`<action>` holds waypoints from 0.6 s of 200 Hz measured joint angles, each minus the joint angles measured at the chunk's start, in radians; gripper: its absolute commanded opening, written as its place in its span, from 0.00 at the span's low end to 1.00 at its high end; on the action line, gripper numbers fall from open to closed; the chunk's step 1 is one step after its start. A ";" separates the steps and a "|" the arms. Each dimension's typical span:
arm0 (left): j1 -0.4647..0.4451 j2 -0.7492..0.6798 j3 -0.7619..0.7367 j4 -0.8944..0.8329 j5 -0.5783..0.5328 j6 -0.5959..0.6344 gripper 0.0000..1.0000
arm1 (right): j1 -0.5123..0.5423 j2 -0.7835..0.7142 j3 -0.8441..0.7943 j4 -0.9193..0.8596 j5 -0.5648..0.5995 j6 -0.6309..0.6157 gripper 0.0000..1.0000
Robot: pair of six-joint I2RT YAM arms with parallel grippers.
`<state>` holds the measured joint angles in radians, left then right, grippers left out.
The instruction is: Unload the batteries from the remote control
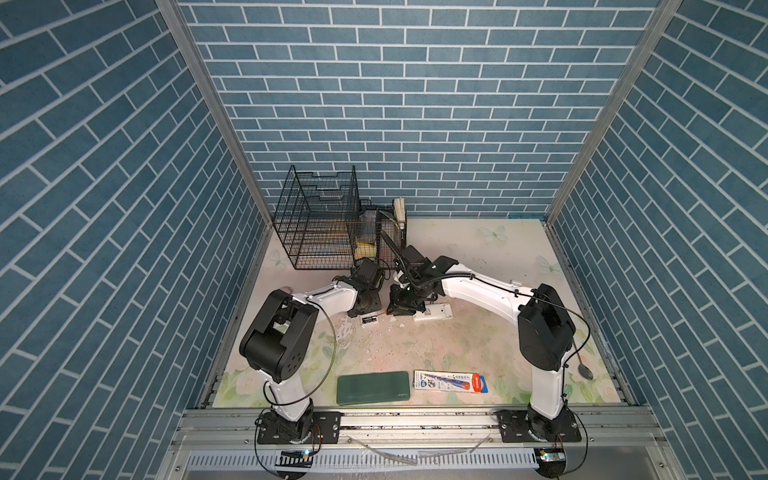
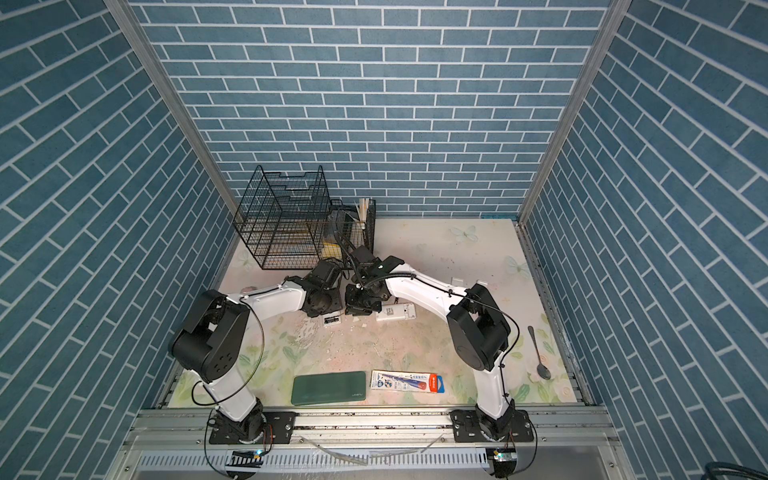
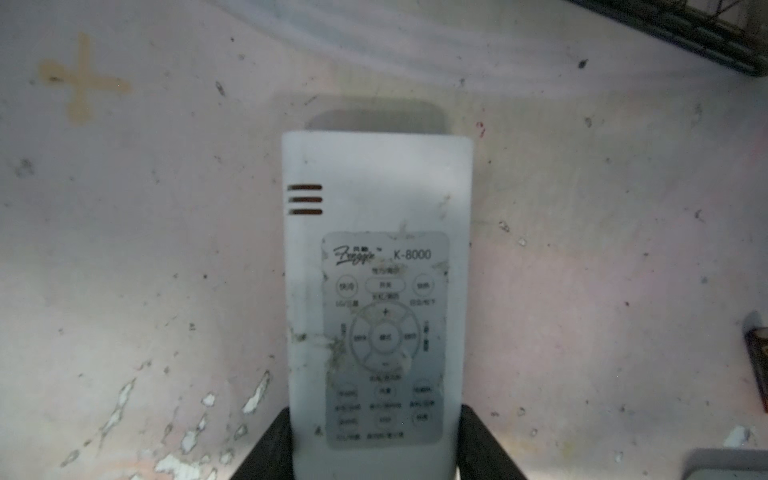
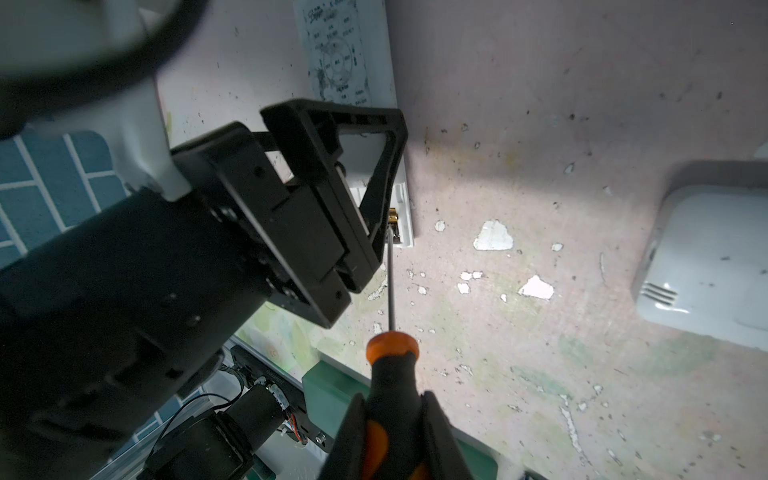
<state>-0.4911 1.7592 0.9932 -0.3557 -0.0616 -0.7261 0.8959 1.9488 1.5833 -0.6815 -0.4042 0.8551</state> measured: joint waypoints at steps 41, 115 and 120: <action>0.000 -0.002 -0.002 0.003 0.000 0.000 0.20 | 0.002 0.001 0.000 0.000 0.000 0.000 0.00; 0.000 -0.003 -0.005 0.006 0.000 0.000 0.19 | 0.003 0.006 0.000 -0.003 0.001 0.000 0.00; 0.000 -0.003 -0.005 0.006 0.000 0.000 0.19 | 0.003 0.006 0.000 -0.004 0.001 0.000 0.00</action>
<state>-0.4911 1.7557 0.9878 -0.3492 -0.0616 -0.7265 0.8986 1.9545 1.5833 -0.6853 -0.4034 0.8547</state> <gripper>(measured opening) 0.583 0.203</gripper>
